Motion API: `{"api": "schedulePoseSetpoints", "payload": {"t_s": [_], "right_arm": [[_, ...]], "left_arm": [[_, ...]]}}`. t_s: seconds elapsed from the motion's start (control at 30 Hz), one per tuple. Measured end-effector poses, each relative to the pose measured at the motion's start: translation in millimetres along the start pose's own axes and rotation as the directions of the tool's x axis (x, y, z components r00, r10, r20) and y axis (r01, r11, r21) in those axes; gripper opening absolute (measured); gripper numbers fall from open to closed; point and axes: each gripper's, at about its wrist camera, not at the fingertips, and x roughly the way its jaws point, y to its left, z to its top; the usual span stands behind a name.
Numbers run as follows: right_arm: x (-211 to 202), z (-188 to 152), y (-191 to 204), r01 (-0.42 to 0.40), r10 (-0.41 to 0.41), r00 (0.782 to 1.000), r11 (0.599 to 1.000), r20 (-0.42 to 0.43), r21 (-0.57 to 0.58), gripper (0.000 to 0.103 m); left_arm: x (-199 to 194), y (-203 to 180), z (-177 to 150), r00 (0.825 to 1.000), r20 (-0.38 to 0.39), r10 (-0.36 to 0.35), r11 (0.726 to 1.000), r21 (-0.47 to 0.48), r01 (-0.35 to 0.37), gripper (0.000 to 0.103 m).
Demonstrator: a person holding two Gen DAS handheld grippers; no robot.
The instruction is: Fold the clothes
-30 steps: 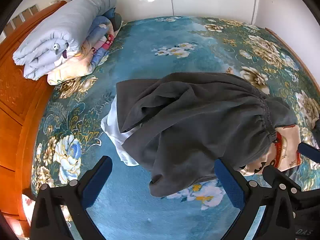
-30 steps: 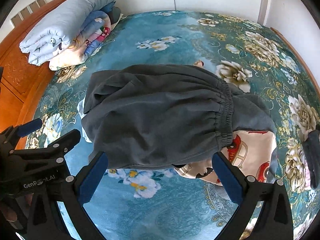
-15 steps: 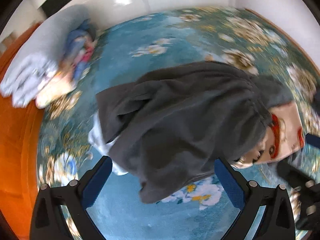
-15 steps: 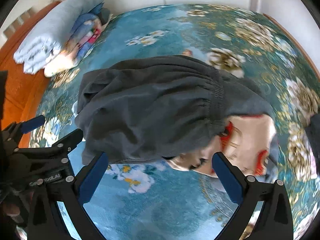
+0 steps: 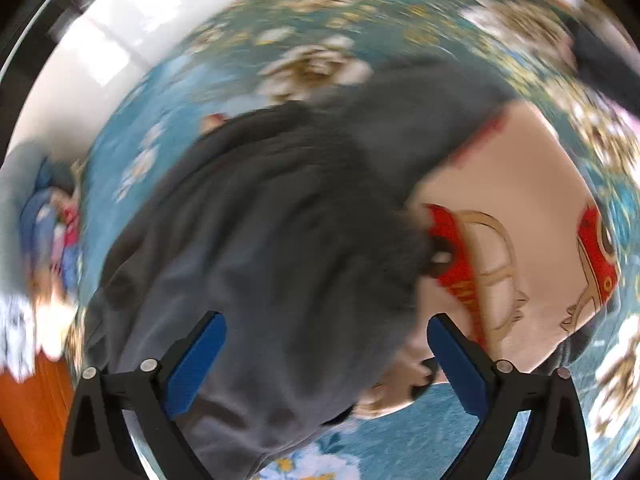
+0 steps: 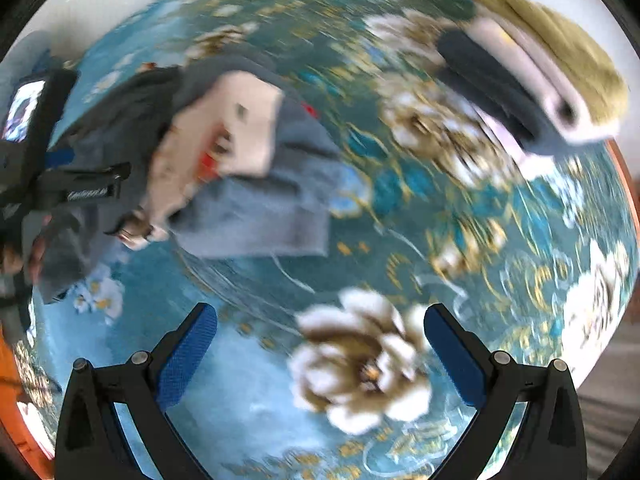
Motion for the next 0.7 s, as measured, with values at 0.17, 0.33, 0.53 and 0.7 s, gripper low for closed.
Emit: {"api": "schedulePoseSetpoints", "payload": {"t_s": [0.17, 0.33, 0.53, 0.7], "right_arm": [[3, -17, -14, -0.008, 0.010, 0.999, 0.998, -0.048, 0.056, 0.103], [7, -24, -7, -0.023, 0.028, 0.997, 0.998, -0.071, 0.066, 0.103], [3, -21, -2, -0.076, 0.077, 0.995, 0.997, -0.057, 0.024, 0.103], [-8, -9, 12, -0.109, 0.109, 0.994, 0.994, -0.022, 0.003, 0.103]], "left_arm": [[5, -2, 0, 1.000, -0.002, 0.007, 0.996, 0.084, -0.006, 0.088], [11, -5, 0, 1.000, -0.003, 0.013, 0.986, 0.167, -0.013, 0.055], [-20, 24, -1, 0.999, 0.042, -0.012, 0.992, 0.123, 0.006, 0.013], [-77, 92, -4, 0.992, 0.126, 0.002, 0.992, -0.122, 0.013, 0.008]]}}
